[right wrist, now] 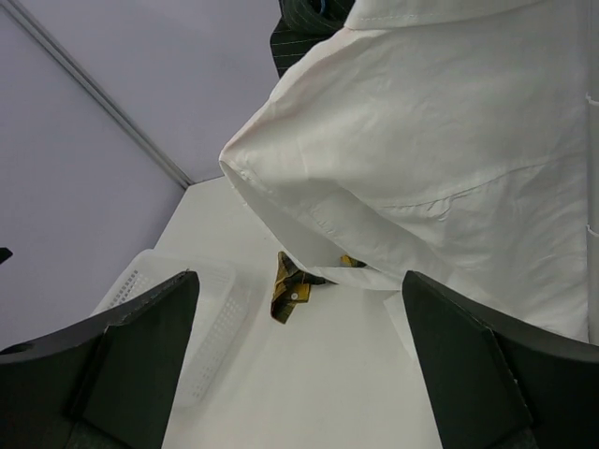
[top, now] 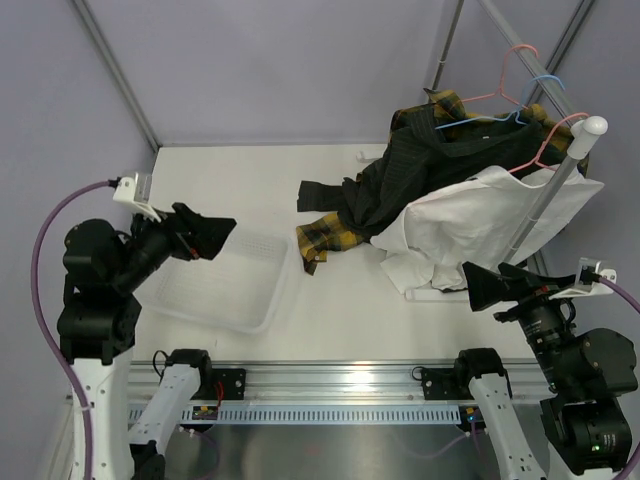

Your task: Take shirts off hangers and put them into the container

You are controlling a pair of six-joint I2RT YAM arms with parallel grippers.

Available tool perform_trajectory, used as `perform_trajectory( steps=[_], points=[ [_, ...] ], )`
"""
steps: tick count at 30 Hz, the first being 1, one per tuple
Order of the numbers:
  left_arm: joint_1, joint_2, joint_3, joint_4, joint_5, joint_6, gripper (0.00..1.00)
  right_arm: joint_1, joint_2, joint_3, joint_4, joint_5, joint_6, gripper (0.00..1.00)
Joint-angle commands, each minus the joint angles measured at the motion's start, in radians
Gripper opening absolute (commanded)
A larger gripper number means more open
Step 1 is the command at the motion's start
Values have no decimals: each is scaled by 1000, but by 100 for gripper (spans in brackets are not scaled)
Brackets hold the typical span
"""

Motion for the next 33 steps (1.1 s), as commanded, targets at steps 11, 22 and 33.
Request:
perform_trajectory(
  steps=[11,22,33],
  points=[
    [-701,711,678,210,-290,298,99,-6,65,91,-59,-27,-73,99],
    [-723,1068,788,615,158,188,74,-6,35,115,-111,19,-87,99],
    [-795,1220,804,877,309,77,55,-8,26,93,-119,86,-125,99]
  ],
)
